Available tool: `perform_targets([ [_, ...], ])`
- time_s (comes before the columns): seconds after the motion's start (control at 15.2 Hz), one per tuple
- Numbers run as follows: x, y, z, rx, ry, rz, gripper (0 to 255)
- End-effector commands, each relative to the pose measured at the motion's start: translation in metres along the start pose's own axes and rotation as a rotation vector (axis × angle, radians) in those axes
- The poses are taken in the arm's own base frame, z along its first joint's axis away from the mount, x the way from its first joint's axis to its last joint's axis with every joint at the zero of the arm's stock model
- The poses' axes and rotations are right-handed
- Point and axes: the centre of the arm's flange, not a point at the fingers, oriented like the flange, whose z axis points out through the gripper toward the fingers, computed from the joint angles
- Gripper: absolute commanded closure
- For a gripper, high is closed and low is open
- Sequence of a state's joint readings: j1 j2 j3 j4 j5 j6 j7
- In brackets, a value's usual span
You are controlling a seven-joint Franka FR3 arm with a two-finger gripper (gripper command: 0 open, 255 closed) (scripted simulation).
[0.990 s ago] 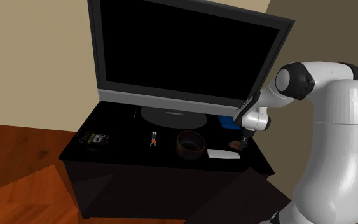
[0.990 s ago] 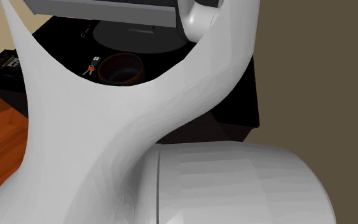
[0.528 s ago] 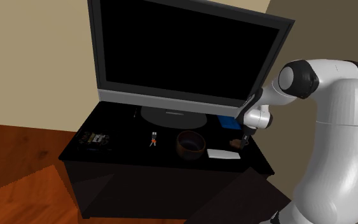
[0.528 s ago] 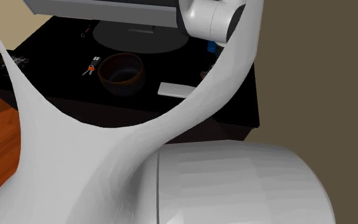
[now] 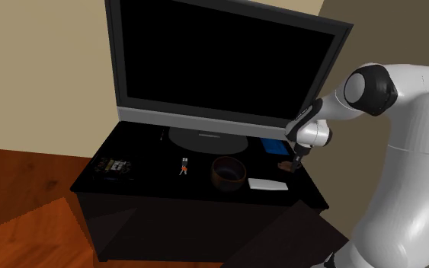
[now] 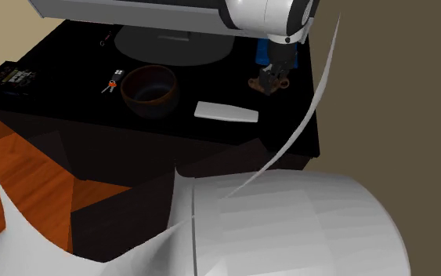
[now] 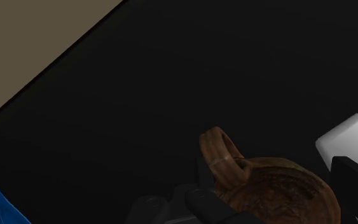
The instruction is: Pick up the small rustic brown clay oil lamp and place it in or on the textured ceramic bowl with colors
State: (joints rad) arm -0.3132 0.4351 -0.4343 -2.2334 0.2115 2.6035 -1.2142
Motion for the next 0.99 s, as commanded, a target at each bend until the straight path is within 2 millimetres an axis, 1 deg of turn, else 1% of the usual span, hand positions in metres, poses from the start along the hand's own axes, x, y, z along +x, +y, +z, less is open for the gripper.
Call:
perform_targets([
  [0.0, -0.001, 0.000, -0.011, 0.000, 0.000, 0.000, 255],
  [0.92, -0.006, 0.001, -0.085, 0.000, 0.000, 0.000, 255],
])
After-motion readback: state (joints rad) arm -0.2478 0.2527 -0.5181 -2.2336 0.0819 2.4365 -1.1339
